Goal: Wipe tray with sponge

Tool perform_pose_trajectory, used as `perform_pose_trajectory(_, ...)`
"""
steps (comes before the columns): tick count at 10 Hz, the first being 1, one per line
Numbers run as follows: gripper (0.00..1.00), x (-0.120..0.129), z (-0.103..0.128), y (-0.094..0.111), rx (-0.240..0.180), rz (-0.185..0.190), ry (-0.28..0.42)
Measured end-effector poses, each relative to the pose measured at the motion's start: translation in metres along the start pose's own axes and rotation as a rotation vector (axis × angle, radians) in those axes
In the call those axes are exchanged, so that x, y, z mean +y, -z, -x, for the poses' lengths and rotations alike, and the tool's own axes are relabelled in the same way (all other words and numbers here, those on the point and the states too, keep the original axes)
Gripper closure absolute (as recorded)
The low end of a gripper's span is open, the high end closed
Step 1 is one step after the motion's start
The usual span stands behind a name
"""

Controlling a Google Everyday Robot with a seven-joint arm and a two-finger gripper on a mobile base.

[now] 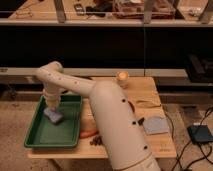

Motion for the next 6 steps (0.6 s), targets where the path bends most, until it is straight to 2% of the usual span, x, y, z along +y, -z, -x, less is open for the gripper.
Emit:
perform_pose_trajectory(2, 1.00, -0.031, 0.006, -0.003, -0.007, -0.022, 0.071)
perform_pose_trajectory(3, 1.00, -0.042, 0.017, -0.007, -0.020, -0.034, 0.097)
perform_pose_trajectory(5, 1.00, -0.052, 0.047, -0.012, -0.049, -0.054, 0.129)
perform_pose_trajectory(6, 1.00, -0.049, 0.060, -0.013, -0.061, -0.056, 0.131)
